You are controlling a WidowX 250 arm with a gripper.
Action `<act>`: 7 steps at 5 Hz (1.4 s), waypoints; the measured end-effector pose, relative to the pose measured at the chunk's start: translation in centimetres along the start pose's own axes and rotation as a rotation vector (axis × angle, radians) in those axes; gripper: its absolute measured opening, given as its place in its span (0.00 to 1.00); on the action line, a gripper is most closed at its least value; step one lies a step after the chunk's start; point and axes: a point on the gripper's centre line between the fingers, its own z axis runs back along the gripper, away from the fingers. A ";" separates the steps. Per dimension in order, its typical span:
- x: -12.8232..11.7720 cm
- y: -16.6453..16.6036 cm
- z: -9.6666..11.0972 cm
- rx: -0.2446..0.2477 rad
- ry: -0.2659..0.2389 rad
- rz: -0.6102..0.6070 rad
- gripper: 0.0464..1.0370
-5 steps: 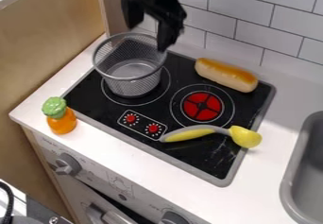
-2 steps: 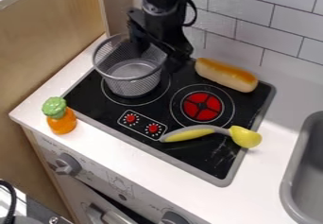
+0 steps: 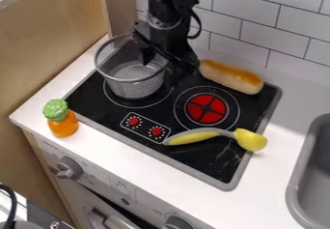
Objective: Place the pot on the right burner
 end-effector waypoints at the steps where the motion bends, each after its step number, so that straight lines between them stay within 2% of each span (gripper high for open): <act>1: -0.4 -0.3 -0.3 -0.023 -0.003 0.009 0.93; 2: -0.5 -0.5 -0.4 -0.055 -0.003 0.032 0.66; 3: -1.1 -0.6 -0.5 -0.092 0.023 0.033 0.36; 4: -1.7 0.1 0.3 -0.168 -0.009 0.029 0.14; 5: -2.2 1.0 1.2 -0.186 -0.003 0.017 0.03; 6: -2.7 0.5 2.0 -0.149 0.052 0.046 0.01; 7: -2.1 -0.4 3.9 -0.100 0.067 0.068 0.01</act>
